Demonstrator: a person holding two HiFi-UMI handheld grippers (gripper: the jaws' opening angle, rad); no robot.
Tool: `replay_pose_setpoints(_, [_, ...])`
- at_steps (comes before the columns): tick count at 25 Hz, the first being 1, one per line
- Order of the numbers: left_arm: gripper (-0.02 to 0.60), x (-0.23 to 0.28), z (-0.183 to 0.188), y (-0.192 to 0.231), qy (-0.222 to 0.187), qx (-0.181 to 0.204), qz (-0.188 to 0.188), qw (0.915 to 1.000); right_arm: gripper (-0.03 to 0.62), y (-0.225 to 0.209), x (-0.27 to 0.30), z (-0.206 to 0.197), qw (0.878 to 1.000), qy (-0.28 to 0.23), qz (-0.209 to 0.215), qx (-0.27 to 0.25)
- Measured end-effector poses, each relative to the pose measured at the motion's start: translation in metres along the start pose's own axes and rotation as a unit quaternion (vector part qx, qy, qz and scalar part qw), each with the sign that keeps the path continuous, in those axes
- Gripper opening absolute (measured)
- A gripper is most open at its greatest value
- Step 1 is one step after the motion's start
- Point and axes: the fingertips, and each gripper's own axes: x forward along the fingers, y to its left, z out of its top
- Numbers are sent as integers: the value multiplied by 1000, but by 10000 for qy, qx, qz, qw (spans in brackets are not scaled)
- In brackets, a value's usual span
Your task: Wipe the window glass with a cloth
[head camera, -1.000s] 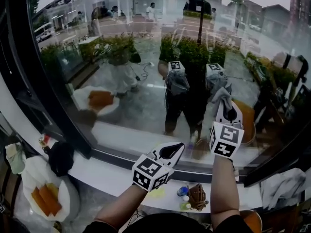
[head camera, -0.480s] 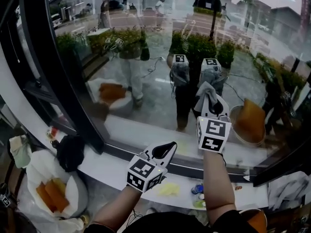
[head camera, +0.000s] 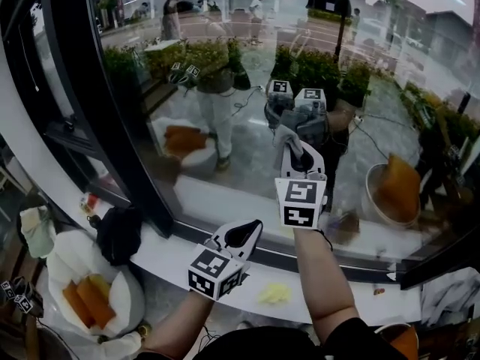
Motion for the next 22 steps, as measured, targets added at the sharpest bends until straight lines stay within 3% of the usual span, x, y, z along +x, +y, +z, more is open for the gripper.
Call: replay_pose_setpoints(22, [8, 3, -3, 0, 27, -56, -6, 10000, 41, 10, 1, 0, 9996, 2, 242, 145])
